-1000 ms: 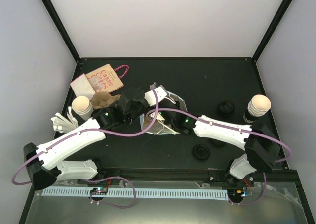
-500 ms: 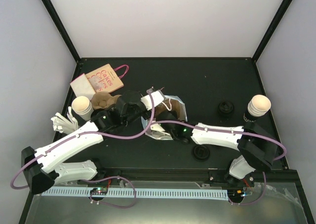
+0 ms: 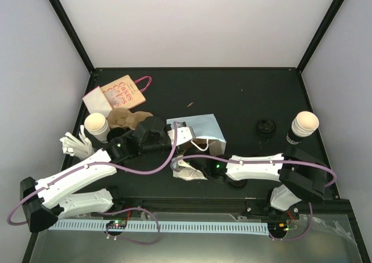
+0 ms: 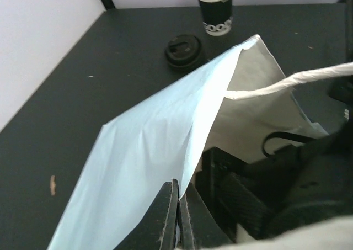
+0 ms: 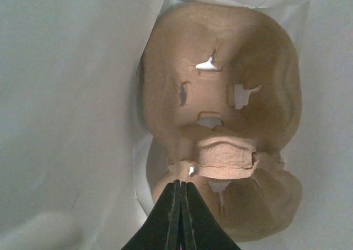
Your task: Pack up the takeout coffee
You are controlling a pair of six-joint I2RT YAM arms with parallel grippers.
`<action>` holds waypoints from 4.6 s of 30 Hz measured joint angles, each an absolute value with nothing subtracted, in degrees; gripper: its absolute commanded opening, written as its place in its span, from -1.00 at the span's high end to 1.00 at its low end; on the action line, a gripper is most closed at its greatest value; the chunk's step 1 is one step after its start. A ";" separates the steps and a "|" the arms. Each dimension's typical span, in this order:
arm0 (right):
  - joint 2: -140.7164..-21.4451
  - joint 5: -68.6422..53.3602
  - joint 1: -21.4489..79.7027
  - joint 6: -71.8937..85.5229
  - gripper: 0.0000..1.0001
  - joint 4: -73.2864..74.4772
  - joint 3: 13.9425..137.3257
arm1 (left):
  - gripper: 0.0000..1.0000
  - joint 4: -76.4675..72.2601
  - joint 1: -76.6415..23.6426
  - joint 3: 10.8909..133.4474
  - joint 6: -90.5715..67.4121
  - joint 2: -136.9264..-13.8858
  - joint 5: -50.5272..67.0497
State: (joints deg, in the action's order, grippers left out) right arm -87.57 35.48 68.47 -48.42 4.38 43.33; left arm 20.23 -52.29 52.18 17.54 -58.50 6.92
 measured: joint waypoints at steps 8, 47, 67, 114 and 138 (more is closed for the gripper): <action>-88.47 37.91 68.07 -46.74 0.98 3.05 42.61 | 0.97 22.83 -54.11 51.48 17.10 -58.43 9.85; -98.54 38.54 60.38 -56.10 0.98 -6.76 45.89 | 0.97 22.46 -53.08 51.57 15.68 -56.51 10.76; -98.10 40.86 60.25 -56.66 0.98 -9.10 46.19 | 0.97 23.62 -52.56 54.04 14.55 -57.65 13.74; -76.47 35.90 64.86 -46.00 0.98 20.67 48.31 | 0.97 24.29 -50.39 60.38 8.47 -64.66 8.10; -61.43 33.80 57.65 -37.30 0.93 17.10 55.96 | 0.97 30.37 -39.11 67.81 -3.62 -72.40 16.75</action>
